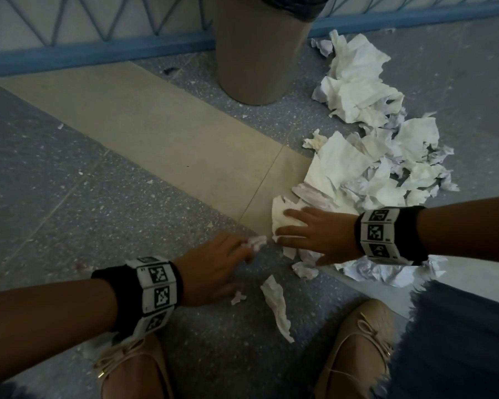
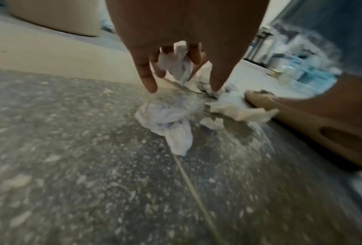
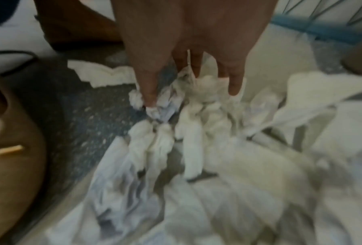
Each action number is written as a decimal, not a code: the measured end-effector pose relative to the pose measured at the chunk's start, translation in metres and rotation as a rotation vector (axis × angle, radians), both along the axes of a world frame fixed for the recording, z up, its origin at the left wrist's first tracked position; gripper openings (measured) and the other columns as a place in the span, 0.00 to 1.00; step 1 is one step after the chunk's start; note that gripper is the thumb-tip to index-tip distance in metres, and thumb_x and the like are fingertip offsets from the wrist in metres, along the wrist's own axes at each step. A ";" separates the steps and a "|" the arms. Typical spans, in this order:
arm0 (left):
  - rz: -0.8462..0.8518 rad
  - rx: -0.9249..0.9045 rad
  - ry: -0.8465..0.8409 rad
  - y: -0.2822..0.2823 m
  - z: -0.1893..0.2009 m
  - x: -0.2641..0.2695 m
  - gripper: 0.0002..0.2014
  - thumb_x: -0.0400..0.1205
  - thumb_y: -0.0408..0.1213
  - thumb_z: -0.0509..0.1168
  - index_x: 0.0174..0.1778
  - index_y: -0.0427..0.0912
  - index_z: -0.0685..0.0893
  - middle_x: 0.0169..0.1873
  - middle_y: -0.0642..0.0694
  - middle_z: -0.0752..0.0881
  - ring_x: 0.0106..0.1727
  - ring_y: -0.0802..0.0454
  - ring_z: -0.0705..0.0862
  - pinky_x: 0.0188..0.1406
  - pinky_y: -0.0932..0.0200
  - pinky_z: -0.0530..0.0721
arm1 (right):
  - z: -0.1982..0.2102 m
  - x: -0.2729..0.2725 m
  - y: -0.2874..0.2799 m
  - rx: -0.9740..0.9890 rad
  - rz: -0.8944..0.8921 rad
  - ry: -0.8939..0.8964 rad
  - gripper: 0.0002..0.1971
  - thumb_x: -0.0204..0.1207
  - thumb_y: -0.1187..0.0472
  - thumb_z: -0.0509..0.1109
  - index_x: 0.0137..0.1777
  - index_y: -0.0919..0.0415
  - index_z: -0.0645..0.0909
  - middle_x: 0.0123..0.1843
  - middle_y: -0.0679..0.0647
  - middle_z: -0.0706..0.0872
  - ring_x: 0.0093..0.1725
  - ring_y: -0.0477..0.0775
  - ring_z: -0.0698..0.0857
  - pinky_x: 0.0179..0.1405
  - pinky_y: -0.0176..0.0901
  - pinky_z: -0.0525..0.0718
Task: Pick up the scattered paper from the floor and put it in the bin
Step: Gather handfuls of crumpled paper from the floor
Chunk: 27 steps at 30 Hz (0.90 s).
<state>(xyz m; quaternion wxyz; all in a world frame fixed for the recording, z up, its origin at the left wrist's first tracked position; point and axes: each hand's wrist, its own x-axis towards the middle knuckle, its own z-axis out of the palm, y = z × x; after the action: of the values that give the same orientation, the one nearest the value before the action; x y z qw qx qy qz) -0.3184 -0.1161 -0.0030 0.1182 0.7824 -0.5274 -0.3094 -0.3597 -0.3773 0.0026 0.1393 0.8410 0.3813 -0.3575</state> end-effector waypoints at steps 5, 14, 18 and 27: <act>-0.479 0.060 -0.293 -0.018 -0.016 -0.018 0.37 0.70 0.58 0.70 0.74 0.49 0.68 0.74 0.40 0.75 0.72 0.42 0.77 0.69 0.47 0.77 | -0.023 0.003 -0.004 0.198 0.067 -0.218 0.22 0.60 0.70 0.74 0.57 0.60 0.84 0.57 0.60 0.89 0.51 0.67 0.89 0.40 0.48 0.91; -0.099 0.001 0.112 -0.053 -0.022 -0.033 0.18 0.83 0.50 0.57 0.58 0.40 0.80 0.57 0.41 0.83 0.52 0.48 0.79 0.52 0.55 0.75 | -0.016 0.030 0.020 0.269 -0.150 -0.066 0.19 0.77 0.75 0.59 0.67 0.68 0.76 0.70 0.67 0.76 0.68 0.68 0.75 0.61 0.53 0.77; 0.215 0.011 0.297 -0.034 -0.007 -0.001 0.21 0.82 0.56 0.55 0.59 0.45 0.78 0.56 0.45 0.80 0.48 0.52 0.76 0.44 0.61 0.73 | -0.008 0.029 0.023 0.460 -0.172 -0.142 0.21 0.59 0.79 0.74 0.53 0.69 0.84 0.52 0.68 0.87 0.48 0.68 0.88 0.42 0.52 0.89; 0.048 0.175 -0.102 0.047 -0.012 0.008 0.25 0.80 0.64 0.44 0.66 0.56 0.72 0.69 0.45 0.77 0.64 0.52 0.84 0.57 0.64 0.84 | -0.004 -0.027 0.020 0.132 -0.093 0.130 0.44 0.74 0.44 0.66 0.80 0.40 0.39 0.84 0.58 0.36 0.81 0.69 0.34 0.77 0.71 0.46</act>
<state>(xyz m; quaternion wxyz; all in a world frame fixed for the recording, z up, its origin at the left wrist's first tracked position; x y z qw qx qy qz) -0.3105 -0.0692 -0.0147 0.0300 0.8169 -0.4847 -0.3113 -0.3866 -0.3572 -0.0018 0.0420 0.8403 0.3726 -0.3915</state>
